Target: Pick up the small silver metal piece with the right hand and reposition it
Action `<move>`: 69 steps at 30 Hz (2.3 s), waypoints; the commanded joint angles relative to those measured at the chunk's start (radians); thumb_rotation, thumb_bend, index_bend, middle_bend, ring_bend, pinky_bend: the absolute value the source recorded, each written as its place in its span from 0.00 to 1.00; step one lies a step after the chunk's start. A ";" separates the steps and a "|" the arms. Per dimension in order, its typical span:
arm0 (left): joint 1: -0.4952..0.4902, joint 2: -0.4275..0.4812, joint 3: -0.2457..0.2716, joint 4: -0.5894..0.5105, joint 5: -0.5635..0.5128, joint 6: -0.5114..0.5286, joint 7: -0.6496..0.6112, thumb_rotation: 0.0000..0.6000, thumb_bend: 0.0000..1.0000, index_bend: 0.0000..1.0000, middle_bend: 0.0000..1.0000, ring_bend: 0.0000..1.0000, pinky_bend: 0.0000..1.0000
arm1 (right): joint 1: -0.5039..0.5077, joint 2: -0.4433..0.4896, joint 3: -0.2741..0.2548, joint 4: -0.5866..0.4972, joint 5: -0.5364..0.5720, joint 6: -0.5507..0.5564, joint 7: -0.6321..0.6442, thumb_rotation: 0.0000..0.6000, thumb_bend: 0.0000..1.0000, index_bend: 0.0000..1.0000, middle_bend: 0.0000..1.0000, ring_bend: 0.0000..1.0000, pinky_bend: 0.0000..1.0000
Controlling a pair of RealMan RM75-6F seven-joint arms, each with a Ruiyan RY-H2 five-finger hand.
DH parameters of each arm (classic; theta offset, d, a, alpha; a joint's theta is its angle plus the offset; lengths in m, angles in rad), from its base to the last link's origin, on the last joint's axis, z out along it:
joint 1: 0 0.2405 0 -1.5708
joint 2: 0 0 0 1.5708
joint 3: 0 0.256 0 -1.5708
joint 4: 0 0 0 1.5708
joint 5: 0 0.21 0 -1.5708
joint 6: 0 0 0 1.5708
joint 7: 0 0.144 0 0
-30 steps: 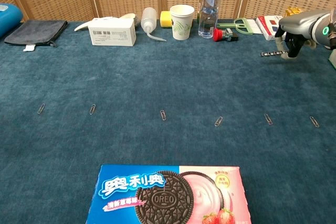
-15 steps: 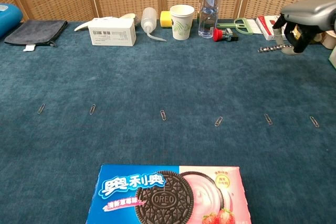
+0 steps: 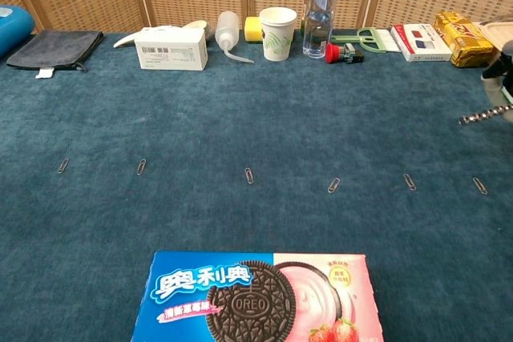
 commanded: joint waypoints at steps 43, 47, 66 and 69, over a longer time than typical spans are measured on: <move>0.013 0.013 0.011 -0.006 0.012 0.013 -0.010 0.13 0.36 0.18 0.20 0.14 0.23 | -0.060 -0.134 -0.065 0.114 -0.049 0.022 -0.210 1.00 0.49 0.60 0.74 0.85 0.69; 0.010 0.011 0.010 -0.005 0.012 0.009 -0.010 0.13 0.36 0.18 0.20 0.14 0.23 | -0.056 -0.125 -0.054 0.088 -0.045 0.018 -0.208 1.00 0.49 0.60 0.74 0.85 0.69; 0.027 0.014 0.018 0.023 0.008 0.024 -0.042 0.13 0.36 0.18 0.20 0.14 0.23 | 0.032 -0.177 -0.009 0.004 -0.018 -0.018 -0.297 1.00 0.49 0.59 0.74 0.85 0.69; 0.029 0.016 0.018 0.028 0.006 0.026 -0.048 0.13 0.36 0.18 0.20 0.14 0.23 | 0.043 -0.200 -0.008 0.027 -0.014 -0.022 -0.305 1.00 0.49 0.60 0.74 0.85 0.69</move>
